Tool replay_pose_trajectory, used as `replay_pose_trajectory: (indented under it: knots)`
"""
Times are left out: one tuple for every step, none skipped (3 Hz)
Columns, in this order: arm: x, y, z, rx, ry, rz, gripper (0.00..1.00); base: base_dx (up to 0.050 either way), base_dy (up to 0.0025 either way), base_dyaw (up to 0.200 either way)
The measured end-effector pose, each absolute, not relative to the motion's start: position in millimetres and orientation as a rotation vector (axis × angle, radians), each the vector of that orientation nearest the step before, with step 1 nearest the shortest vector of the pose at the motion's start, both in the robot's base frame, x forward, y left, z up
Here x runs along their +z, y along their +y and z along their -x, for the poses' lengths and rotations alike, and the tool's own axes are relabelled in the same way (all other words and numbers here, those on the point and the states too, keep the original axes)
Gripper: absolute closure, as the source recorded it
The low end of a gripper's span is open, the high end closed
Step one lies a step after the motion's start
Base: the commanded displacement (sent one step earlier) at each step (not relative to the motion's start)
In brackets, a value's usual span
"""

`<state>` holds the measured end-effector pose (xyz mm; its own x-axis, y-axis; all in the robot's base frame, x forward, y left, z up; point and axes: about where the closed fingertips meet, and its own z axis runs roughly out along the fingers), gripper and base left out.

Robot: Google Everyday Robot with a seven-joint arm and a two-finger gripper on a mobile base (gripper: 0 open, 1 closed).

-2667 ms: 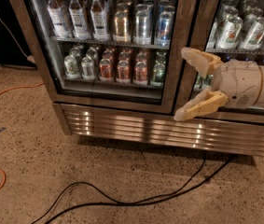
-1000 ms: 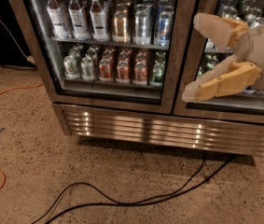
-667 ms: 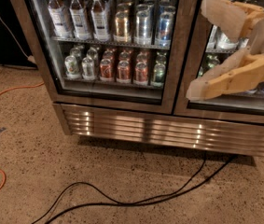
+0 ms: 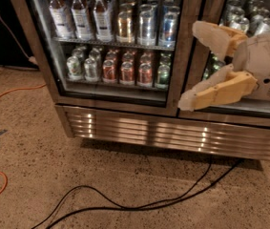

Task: Open left fridge door

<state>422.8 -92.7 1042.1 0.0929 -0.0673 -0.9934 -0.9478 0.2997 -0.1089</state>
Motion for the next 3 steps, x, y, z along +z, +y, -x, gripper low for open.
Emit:
replay_pose_trajectory:
  knots:
    - [1007.8, -82.9, -437.4, 0.931, 1.329, 1.028, 0.00, 0.000, 0.00000, 0.000]
    - [1007.8, -82.8, -437.4, 0.931, 1.329, 1.028, 0.00, 0.050, 0.00000, 0.000]
    - [1007.8, -82.8, -437.4, 0.931, 1.329, 1.028, 0.00, 0.050, -0.00002, 0.001]
